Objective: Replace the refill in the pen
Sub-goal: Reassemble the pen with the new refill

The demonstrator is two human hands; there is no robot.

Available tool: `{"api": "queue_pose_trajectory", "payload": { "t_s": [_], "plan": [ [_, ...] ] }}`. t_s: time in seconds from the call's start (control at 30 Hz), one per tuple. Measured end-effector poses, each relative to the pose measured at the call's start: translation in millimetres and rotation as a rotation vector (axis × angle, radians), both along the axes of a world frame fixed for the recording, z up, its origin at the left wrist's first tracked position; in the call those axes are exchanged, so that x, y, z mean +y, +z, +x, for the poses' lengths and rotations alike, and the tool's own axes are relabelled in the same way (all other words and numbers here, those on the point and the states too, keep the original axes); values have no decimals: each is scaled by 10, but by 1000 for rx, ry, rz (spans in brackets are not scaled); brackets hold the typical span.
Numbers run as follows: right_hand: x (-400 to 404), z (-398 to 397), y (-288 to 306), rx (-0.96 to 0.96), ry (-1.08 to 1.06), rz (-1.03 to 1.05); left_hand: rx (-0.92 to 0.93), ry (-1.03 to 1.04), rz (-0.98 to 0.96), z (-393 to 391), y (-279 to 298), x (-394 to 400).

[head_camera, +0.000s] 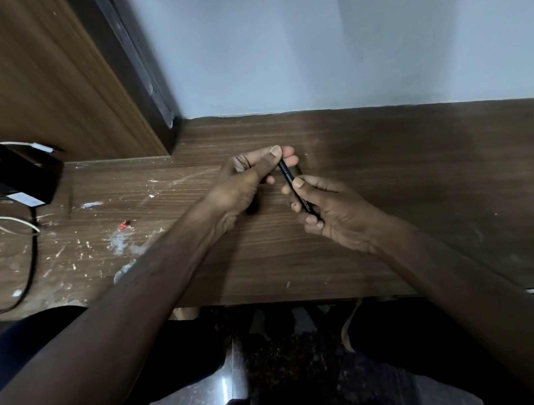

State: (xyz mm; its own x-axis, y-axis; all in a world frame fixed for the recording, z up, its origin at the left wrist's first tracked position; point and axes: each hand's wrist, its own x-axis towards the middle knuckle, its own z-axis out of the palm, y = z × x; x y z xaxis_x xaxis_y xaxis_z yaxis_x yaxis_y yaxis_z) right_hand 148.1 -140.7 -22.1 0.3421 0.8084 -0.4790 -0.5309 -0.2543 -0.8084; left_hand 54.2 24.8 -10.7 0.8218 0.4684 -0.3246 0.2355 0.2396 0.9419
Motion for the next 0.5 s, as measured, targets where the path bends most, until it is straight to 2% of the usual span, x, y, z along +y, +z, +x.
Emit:
{"api": "queue_pose_trajectory", "payload": {
  "t_s": [0.07, 0.17, 0.2, 0.3, 0.33, 0.5],
  "plan": [
    [0, 52, 6, 5, 31, -7, 66, -34, 6, -18, 17, 41],
    [30, 73, 22, -210, 29, -97, 191, -28, 139, -37, -3, 139],
    [39, 67, 20, -292, 13, -145, 239, -28, 228, -52, -11, 177],
    [22, 65, -4, -435, -48, -289, 436, -56, 787, -123, -57, 326],
    [8, 64, -11, -450, -60, -316, 477, -60, 879, -155, -63, 346],
    [-12, 10, -23, -488, -80, -312, 597, -183, 1020, -158, -169, 221]
  ]
}}
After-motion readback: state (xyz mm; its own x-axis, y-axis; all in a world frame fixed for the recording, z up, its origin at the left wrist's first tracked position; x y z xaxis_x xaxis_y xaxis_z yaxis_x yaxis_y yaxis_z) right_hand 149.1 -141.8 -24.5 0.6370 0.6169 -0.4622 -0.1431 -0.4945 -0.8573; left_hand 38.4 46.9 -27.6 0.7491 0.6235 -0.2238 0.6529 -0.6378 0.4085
